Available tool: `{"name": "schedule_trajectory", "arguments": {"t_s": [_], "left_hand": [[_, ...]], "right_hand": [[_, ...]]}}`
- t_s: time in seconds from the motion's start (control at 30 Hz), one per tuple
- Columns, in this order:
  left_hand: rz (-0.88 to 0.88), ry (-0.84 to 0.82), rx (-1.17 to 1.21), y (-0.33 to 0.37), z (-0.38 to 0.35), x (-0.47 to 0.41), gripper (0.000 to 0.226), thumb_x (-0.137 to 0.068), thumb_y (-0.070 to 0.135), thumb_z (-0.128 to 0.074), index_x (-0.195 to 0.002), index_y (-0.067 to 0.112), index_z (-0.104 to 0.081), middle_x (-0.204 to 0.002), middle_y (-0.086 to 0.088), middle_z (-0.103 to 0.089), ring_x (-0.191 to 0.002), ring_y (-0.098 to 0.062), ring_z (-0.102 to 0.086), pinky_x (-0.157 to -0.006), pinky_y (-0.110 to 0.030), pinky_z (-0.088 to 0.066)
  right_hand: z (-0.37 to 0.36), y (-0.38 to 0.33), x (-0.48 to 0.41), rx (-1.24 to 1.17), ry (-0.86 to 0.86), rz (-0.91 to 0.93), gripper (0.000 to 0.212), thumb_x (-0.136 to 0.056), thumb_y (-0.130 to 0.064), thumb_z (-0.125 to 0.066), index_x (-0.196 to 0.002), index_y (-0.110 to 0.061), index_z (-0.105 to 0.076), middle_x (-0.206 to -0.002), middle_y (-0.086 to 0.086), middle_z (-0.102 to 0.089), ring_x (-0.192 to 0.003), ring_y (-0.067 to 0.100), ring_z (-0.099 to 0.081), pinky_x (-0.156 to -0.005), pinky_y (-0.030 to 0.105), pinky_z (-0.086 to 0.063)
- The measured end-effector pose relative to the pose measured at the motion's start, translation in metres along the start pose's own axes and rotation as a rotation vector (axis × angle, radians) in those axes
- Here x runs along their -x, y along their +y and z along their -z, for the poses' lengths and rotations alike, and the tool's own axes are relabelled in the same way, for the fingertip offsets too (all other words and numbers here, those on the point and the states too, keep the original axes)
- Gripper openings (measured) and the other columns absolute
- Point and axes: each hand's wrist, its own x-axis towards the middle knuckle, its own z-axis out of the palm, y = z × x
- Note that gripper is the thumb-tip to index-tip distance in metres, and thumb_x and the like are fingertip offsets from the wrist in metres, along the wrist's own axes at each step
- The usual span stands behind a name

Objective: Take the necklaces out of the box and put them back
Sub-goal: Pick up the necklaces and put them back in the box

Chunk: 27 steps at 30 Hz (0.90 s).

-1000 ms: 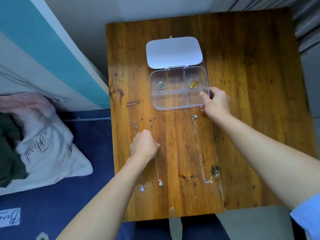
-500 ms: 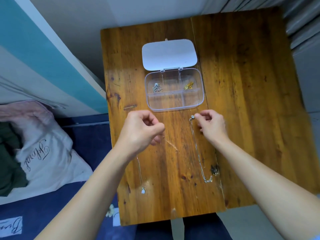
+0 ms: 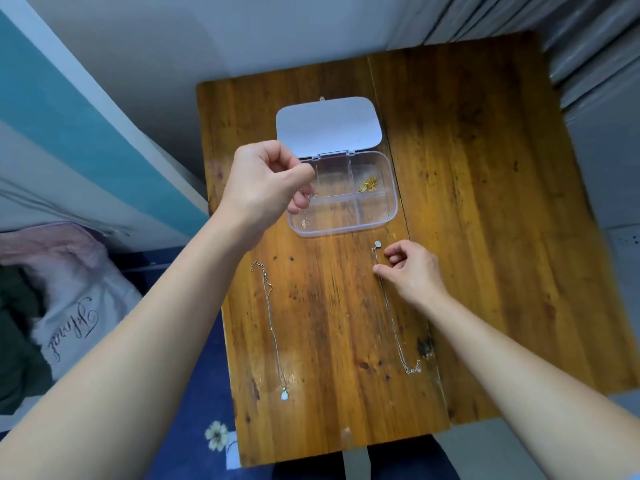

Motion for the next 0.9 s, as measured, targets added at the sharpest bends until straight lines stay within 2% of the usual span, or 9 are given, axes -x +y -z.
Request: {"name": "schedule_trajectory", "arguments": {"t_s": [0.23,0.33,0.47,0.53,0.63,0.67,0.77,0.83,0.9], "left_hand": [[0.098,0.018,-0.065,-0.037,-0.015,-0.012,0.009,-0.078,0.000,-0.060,-0.082,-0.008,-0.061,-0.065,-0.014,-0.066,-0.046,-0.014,-0.057,-0.045,-0.022,-0.049],[0.149,0.002,-0.170,-0.058,-0.025,-0.014,0.004,-0.075,0.002,-0.062,-0.074,0.000,-0.061,-0.060,-0.010,-0.063,-0.046,-0.015,-0.057,-0.049,-0.026,-0.049],[0.116,0.004,-0.366,-0.078,-0.033,-0.009,0.008,-0.076,0.009,-0.062,-0.068,0.011,-0.060,-0.060,-0.003,-0.062,-0.059,-0.025,-0.065,-0.053,-0.033,-0.054],[0.058,0.022,-0.421,-0.083,-0.035,-0.004,0.012,-0.078,0.010,-0.063,-0.069,0.016,-0.059,-0.064,0.000,-0.063,-0.066,-0.026,-0.066,-0.061,-0.037,-0.055],[-0.034,0.103,-0.502,-0.092,-0.036,0.000,0.007,-0.083,0.012,-0.063,-0.079,0.018,-0.062,-0.082,0.001,-0.065,-0.072,-0.024,-0.062,-0.069,-0.036,-0.051],[-0.071,0.131,-0.532,-0.096,-0.036,0.001,0.002,-0.084,0.015,-0.063,-0.084,0.017,-0.064,-0.090,-0.001,-0.064,-0.074,-0.025,-0.062,-0.069,-0.035,-0.049],[-0.144,0.176,-0.634,-0.105,-0.040,0.009,0.016,-0.088,0.023,-0.065,-0.099,0.012,-0.067,-0.105,-0.006,-0.057,-0.080,-0.025,-0.062,-0.064,-0.032,-0.042],[-0.159,0.178,-0.679,-0.108,-0.042,0.014,0.024,-0.089,0.026,-0.065,-0.107,0.010,-0.069,-0.115,-0.008,-0.056,-0.095,-0.021,-0.059,-0.067,-0.029,-0.040],[-0.160,0.184,-0.716,-0.109,-0.041,0.016,0.025,-0.090,0.027,-0.065,-0.106,0.010,-0.072,-0.123,-0.008,-0.055,-0.106,-0.021,-0.055,-0.070,-0.028,-0.040]], "right_hand": [[-0.001,0.002,-0.001,0.033,0.005,0.013,0.024,-0.071,-0.019,-0.083,-0.087,-0.019,-0.066,-0.090,0.003,-0.062,-0.070,0.016,-0.053,-0.081,0.042,-0.053],[-0.001,0.000,-0.001,0.053,-0.002,0.022,0.024,-0.071,-0.019,-0.083,-0.088,-0.019,-0.066,-0.091,0.003,-0.061,-0.073,0.016,-0.054,-0.082,0.041,-0.053],[0.003,-0.001,0.007,0.155,-0.042,0.035,0.022,-0.075,-0.027,-0.080,-0.090,-0.021,-0.065,-0.085,-0.003,-0.063,-0.078,0.019,-0.060,-0.078,0.035,-0.052],[0.006,-0.002,0.019,0.274,-0.076,0.036,0.020,-0.077,-0.036,-0.077,-0.088,-0.024,-0.065,-0.079,-0.007,-0.066,-0.081,0.022,-0.063,-0.075,0.033,-0.051],[0.004,0.000,0.038,0.460,-0.072,0.049,0.021,-0.082,-0.044,-0.070,-0.090,-0.025,-0.068,-0.085,-0.005,-0.072,-0.088,0.026,-0.065,-0.075,0.032,-0.048],[0.002,0.000,0.043,0.490,-0.058,0.049,0.020,-0.084,-0.043,-0.068,-0.092,-0.025,-0.069,-0.088,-0.003,-0.073,-0.090,0.027,-0.065,-0.073,0.032,-0.046],[-0.004,-0.001,0.051,0.530,-0.033,0.039,0.017,-0.090,-0.036,-0.060,-0.093,-0.024,-0.071,-0.094,0.003,-0.073,-0.091,0.032,-0.065,-0.067,0.031,-0.039],[-0.007,-0.001,0.052,0.554,-0.057,0.048,0.017,-0.092,-0.030,-0.054,-0.093,-0.022,-0.069,-0.095,0.005,-0.072,-0.089,0.033,-0.064,-0.065,0.031,-0.038],[-0.010,-0.001,0.053,0.586,-0.098,0.076,0.018,-0.093,-0.026,-0.049,-0.095,-0.018,-0.065,-0.095,0.005,-0.071,-0.087,0.032,-0.063,-0.065,0.032,-0.038]]}}
